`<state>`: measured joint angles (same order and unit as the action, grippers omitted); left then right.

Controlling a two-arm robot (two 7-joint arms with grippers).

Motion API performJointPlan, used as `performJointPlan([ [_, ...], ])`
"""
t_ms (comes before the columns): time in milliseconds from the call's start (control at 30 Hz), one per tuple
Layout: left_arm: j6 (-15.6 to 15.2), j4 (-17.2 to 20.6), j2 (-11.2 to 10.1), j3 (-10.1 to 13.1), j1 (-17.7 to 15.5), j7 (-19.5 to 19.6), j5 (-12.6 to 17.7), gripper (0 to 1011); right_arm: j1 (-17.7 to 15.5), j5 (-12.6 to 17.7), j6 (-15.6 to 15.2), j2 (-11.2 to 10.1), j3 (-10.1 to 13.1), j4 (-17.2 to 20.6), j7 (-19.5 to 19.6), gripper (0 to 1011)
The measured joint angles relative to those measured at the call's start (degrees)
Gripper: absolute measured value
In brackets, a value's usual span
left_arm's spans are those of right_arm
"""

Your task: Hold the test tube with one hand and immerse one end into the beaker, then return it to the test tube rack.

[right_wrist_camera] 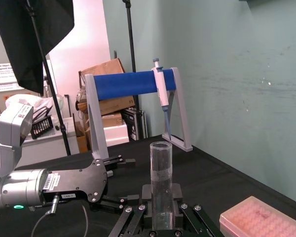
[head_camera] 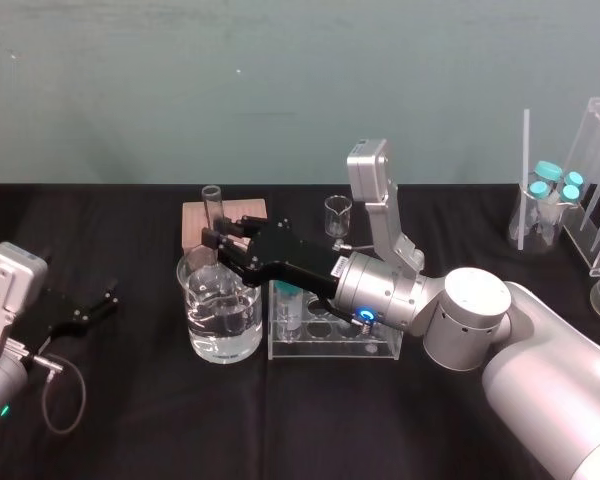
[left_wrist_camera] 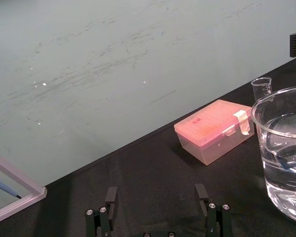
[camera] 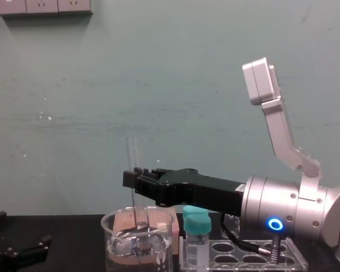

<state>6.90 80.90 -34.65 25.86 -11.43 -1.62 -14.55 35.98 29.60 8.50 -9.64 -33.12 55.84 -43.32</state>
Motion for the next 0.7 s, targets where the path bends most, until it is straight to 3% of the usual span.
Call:
performJointPlan([
  [700,0.0,0.0,0.0,0.0,0.0,0.0,0.0,1000,0.26,-0.05,0.27,0.23,0.02,-0.65,-0.24,224],
])
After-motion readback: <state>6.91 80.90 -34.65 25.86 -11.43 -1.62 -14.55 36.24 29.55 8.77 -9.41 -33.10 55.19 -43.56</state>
